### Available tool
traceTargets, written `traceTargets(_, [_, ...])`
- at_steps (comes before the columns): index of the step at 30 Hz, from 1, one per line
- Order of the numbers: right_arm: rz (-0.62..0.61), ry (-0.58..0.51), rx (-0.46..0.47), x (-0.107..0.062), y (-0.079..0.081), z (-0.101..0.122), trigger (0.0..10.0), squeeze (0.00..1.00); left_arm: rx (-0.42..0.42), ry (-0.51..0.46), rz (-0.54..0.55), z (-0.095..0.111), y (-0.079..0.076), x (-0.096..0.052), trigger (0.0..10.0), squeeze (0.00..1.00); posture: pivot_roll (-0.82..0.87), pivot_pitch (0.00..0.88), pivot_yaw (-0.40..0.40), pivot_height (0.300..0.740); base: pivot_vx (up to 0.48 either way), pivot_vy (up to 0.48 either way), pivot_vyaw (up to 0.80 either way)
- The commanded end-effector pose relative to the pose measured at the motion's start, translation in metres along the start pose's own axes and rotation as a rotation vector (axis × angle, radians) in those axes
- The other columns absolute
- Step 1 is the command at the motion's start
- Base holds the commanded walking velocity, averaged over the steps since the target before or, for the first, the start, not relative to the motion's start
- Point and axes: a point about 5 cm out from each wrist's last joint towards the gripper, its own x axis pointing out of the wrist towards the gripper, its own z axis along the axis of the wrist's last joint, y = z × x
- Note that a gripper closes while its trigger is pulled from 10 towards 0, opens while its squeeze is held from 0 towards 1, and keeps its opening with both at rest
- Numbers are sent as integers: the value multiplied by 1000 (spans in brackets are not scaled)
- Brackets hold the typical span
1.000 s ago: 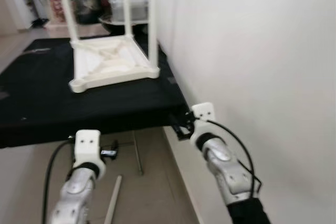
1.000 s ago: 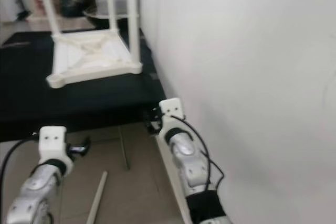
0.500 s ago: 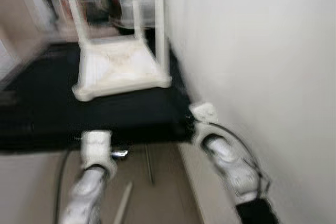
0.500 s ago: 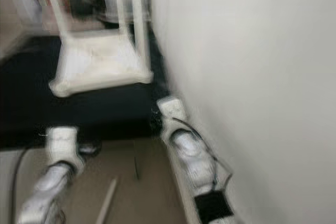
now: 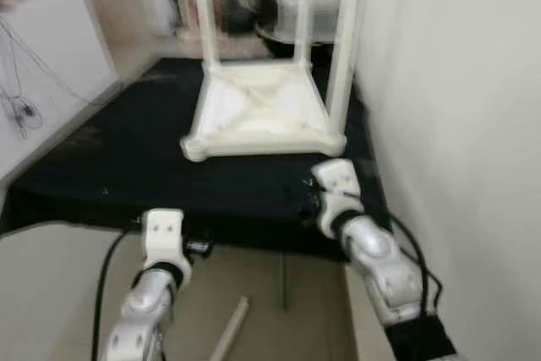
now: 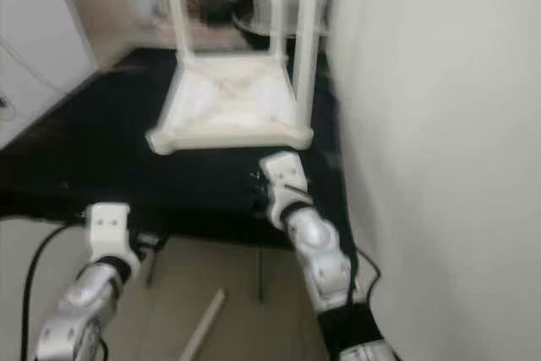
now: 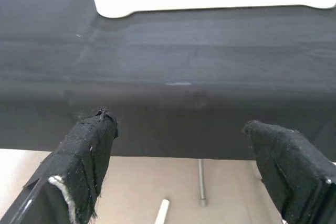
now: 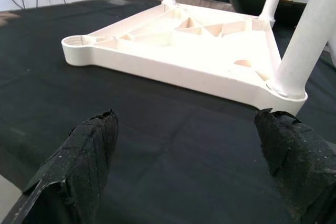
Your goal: Building children table
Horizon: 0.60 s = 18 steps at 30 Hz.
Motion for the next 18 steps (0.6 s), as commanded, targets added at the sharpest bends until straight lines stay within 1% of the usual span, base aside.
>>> traceTargets(1, [15,5,11,0,5,-2,10000,0,13,13,17,-3,5,-1,10000,0,67,0,-28,740,0,0,0])
traceTargets(9, [15,10,9,1,5,-4,10000,0,12,11,13,-3,6,-1,10000,0,68,0,-26,740,0,0,0])
traceTargets(18, [13,8,-6,1,5,-4,10000,0,7,8,6,-2,5,0,10000,0,64,0,-20,740,297,0,0])
